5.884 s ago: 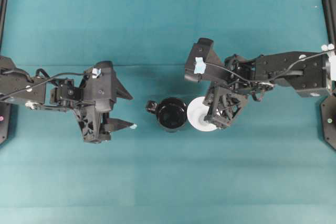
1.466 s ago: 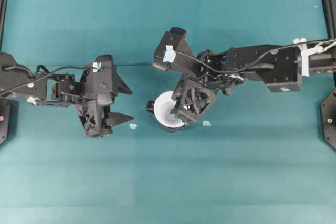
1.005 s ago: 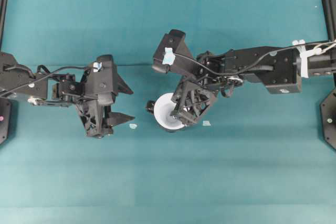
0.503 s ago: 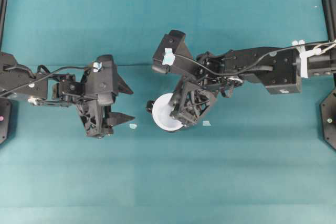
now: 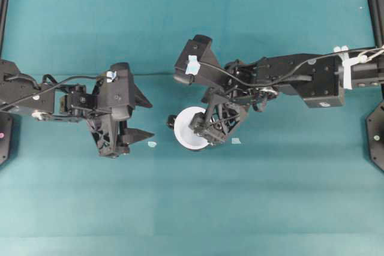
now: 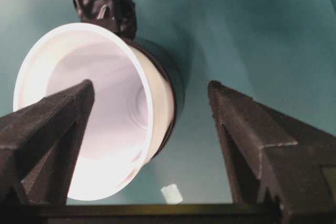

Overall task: Put a paper cup into the cup holder on your left arm.
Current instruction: 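Lower the paper cup into the black mug with the right gripper, then open the right gripper and lift it away from the cup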

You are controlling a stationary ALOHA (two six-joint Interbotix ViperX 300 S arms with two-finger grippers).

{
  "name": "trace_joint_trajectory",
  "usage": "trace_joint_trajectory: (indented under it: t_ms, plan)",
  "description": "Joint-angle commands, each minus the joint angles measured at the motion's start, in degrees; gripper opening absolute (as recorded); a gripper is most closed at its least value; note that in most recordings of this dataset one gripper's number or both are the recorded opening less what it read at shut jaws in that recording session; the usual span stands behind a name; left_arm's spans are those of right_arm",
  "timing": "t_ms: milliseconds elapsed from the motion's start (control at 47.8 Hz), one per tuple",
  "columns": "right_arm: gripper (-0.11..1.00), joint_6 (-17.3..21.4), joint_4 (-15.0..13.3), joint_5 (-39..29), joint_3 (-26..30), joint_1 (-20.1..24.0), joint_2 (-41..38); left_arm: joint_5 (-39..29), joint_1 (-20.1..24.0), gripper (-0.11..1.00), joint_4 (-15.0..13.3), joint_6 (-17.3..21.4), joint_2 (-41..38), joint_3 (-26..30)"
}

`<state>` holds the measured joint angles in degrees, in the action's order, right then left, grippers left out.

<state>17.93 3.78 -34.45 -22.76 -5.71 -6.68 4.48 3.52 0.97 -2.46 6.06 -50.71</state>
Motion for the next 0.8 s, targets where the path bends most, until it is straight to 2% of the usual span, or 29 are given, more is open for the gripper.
trace_joint_trajectory:
  t_ms: [0, 272, 775]
  plan:
    - [0.77, 0.35, 0.00, 0.35, 0.79, 0.26, 0.79, 0.44, 0.09, 0.87, 0.09, 0.00, 0.09, 0.70]
    - [0.77, 0.26, -0.26, 0.09, 0.53, 0.09, 1.76, 0.44, 0.00, 0.87, 0.09, 0.00, 0.09, 0.79]
    - [0.77, 0.26, -0.70, -1.05, -0.70, -0.26, 8.44, 0.35, 0.00, 0.87, 0.09, -0.09, 0.09, 0.70]
